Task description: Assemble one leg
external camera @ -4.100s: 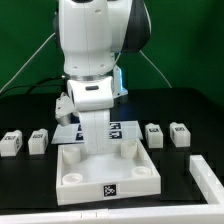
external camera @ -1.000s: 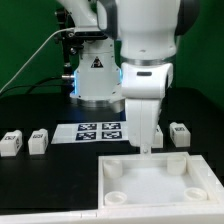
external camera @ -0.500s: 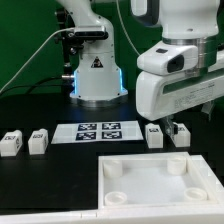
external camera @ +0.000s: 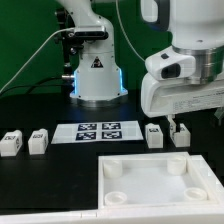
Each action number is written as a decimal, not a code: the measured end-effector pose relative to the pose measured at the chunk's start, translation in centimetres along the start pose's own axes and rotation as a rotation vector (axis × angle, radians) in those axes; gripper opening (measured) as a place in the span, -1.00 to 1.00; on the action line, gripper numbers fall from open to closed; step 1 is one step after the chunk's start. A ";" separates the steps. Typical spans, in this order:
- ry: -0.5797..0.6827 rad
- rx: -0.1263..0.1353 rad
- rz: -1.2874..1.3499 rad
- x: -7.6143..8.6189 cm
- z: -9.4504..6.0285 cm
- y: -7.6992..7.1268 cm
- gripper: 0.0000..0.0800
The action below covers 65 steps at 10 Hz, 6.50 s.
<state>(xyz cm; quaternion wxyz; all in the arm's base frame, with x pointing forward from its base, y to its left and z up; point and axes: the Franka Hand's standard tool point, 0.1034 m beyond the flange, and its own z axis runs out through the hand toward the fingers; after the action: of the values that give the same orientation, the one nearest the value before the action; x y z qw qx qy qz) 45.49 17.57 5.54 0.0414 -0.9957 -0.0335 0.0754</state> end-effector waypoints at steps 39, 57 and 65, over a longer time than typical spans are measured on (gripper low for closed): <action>-0.430 0.002 -0.067 1.8 -7.0 3.2 -0.27; 0.674 -0.009 -0.114 14.7 -13.2 6.6 -0.27; 0.675 0.000 -0.117 15.8 -7.0 6.9 -0.27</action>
Offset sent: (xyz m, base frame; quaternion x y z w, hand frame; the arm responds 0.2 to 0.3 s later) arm -0.0012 -0.0032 -0.0092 -0.0174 -0.2396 -0.0269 0.9703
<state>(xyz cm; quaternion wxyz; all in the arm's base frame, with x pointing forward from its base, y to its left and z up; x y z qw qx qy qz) 62.57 11.35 9.46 0.0543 -0.9609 -0.0749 -0.2609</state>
